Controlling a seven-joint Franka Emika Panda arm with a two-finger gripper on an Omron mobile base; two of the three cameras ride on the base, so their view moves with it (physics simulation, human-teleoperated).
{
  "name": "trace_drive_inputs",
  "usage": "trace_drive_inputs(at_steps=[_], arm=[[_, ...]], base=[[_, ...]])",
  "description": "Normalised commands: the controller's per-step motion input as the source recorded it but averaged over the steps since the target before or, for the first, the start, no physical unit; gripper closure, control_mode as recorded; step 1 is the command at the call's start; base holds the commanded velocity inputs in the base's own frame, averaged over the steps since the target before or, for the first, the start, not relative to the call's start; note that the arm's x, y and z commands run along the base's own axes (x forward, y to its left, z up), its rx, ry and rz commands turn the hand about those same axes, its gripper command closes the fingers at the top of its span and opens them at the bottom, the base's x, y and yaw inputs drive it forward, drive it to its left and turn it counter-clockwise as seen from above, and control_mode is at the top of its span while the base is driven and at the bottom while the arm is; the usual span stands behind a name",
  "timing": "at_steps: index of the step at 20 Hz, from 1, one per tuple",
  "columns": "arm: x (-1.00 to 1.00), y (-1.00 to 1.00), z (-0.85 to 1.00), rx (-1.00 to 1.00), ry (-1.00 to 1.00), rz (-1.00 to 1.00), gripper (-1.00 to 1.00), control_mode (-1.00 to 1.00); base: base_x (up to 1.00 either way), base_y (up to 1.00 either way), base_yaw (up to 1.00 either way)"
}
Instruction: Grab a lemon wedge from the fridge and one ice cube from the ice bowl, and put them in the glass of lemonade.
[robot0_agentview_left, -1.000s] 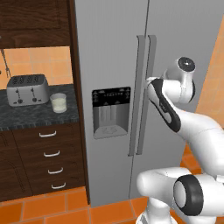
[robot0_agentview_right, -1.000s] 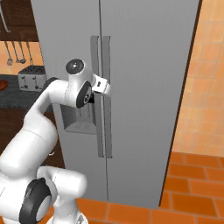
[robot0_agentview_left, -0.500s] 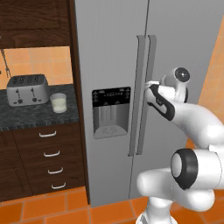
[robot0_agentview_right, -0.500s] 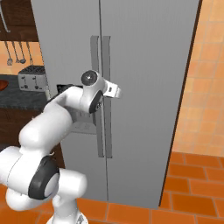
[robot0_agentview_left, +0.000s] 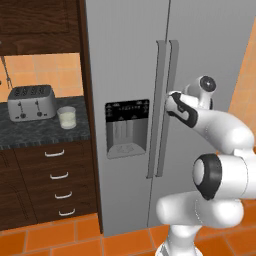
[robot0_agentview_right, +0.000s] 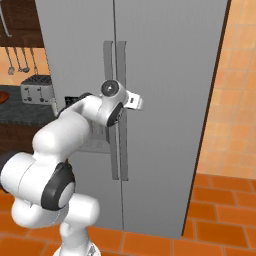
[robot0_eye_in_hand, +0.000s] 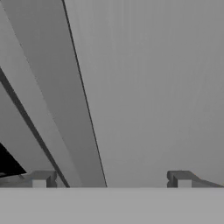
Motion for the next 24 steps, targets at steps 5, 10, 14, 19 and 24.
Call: trace_drive_inputs(at_steps=[5, 10, 14, 19, 24], arm=[[-0.08, 0.23, 0.00, -0.01, 0.00, 0.00, -1.00, -1.00], [0.01, 0.28, 0.00, -0.02, 0.00, 0.01, -1.00, -1.00], [0.51, -0.10, 0.00, -0.05, 0.00, 0.00, -1.00, -1.00], [0.41, -0.23, -0.20, -0.02, 0.00, 0.00, -1.00, -1.00], [0.42, -0.11, -0.31, 0.00, 0.00, 0.00, -1.00, -1.00]], base=[[0.00, 0.00, 0.00], [0.00, 0.00, 0.00], [0.00, 0.00, 0.00], [0.00, 0.00, 0.00], [0.00, 0.00, 0.00]])
